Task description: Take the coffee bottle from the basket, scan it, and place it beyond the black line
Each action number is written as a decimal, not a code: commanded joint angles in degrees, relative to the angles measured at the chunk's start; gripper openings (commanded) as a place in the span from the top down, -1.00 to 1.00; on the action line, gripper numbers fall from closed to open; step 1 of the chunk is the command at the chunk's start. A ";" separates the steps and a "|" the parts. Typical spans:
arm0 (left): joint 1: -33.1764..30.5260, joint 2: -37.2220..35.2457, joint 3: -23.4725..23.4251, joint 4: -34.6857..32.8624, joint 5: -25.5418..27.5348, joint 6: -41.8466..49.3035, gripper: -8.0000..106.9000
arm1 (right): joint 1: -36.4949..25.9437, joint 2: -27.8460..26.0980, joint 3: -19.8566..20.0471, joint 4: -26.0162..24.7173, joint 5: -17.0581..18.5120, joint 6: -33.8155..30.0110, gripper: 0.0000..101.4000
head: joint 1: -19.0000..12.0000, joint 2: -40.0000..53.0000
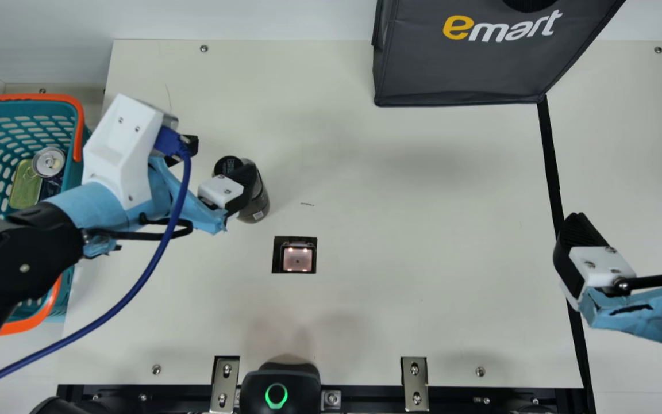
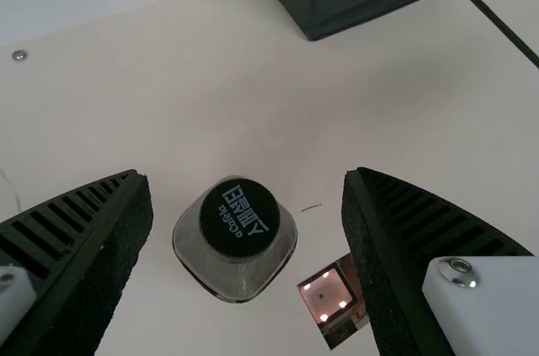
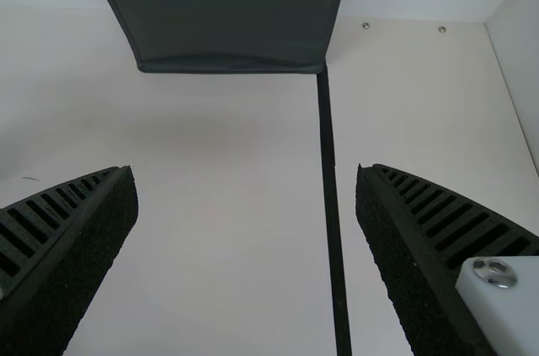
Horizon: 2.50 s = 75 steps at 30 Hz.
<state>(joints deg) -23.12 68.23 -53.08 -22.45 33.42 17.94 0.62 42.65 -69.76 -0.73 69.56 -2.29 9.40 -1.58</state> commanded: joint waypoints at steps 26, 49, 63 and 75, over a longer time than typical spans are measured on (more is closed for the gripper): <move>-1.13 4.89 2.54 0.87 -5.19 0.14 -0.71 | 0.00 0.00 0.00 0.00 0.00 0.00 -0.79 | -1.48 0.00; -1.79 6.44 4.99 -2.99 -7.57 3.71 0.22 | 0.00 0.00 0.00 0.00 0.00 0.00 -0.79 | -1.48 0.00; 0.00 4.16 3.79 -7.68 -5.11 10.18 0.68 | 0.00 0.00 0.00 0.00 0.00 0.00 -0.79 | -1.48 0.00; -0.15 -2.00 3.80 -13.99 1.90 17.76 0.68 | 0.00 0.00 0.00 0.00 0.00 0.00 -0.79 | -1.48 0.00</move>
<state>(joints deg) -23.17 66.72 -49.38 -35.91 34.69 35.11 0.62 42.65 -69.76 -0.73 69.56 -2.29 9.40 -1.67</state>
